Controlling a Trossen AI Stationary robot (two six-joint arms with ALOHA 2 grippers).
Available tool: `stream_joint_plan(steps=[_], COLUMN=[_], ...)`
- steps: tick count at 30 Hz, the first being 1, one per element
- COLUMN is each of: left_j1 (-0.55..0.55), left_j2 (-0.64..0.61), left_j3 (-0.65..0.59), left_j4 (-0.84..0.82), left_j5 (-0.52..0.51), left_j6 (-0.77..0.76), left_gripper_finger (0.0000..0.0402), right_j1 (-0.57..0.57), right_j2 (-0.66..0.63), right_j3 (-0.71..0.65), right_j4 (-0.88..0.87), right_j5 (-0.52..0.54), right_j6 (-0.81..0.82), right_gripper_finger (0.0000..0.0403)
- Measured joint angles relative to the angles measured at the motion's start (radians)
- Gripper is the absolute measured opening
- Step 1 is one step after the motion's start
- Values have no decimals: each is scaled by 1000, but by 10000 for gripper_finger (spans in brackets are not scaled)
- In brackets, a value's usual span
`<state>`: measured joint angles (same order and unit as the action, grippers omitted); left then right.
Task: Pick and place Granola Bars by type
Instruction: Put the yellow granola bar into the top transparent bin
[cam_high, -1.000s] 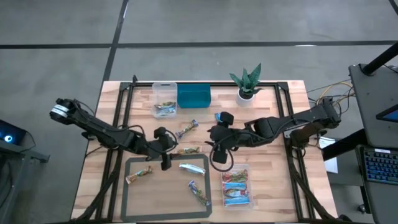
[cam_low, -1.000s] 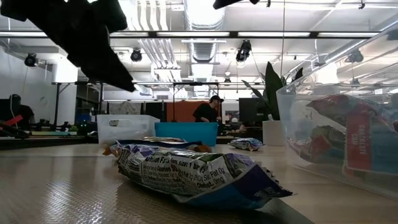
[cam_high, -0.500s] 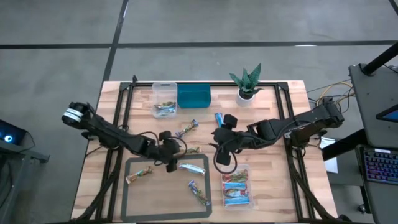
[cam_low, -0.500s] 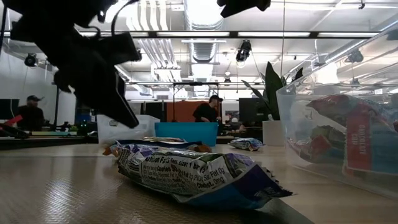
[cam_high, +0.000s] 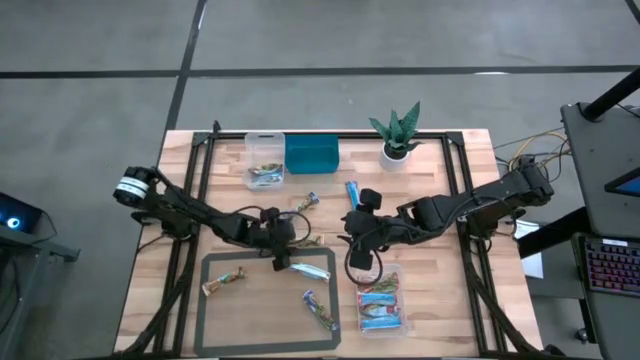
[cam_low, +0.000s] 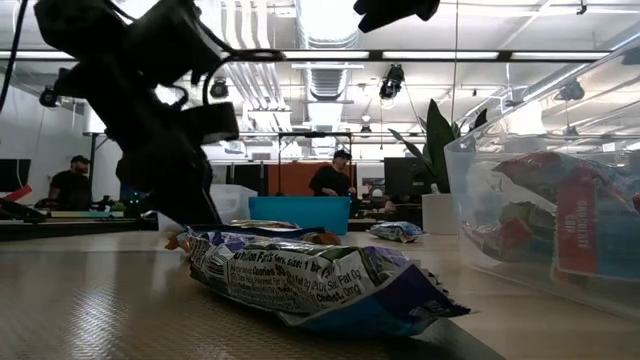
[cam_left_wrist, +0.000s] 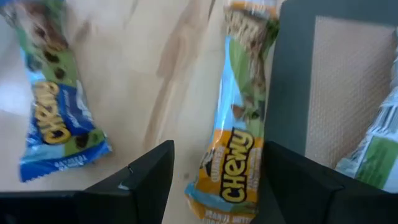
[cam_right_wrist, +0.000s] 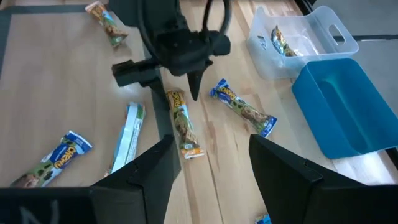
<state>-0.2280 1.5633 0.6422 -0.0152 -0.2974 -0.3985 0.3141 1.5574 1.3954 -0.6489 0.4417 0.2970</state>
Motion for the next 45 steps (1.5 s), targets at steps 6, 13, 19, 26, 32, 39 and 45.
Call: stream_joint_plan(steps=[6,13,19,26,32,39,45], left_j1=[11,17,17,17,17,33,48], left_j2=[8,8,8,7,6,1,-26], left_j3=[-1,-1,-1,-1,14,143,256], left_j4=[0,-2,-3,-3,-19,-218,-378], left_j5=[25,57,65,62,45,38,37], left_j6=[2,-4,-15,-20,-45,-44,-40], left_gripper_finger=[229,188,110,54,32,26,25], right_j1=[1,1,1,1,1,1,0], right_j2=[0,0,0,0,0,0,0], right_j3=[0,1,1,1,1,1,1], right_j4=[2,5,5,5,5,5,5], right_j5=[0,2,3,3,3,3,4], right_j6=[-3,-11,-20,-28,-33,-44,-47], right_gripper_finger=[196,196,194,194,194,194,194])
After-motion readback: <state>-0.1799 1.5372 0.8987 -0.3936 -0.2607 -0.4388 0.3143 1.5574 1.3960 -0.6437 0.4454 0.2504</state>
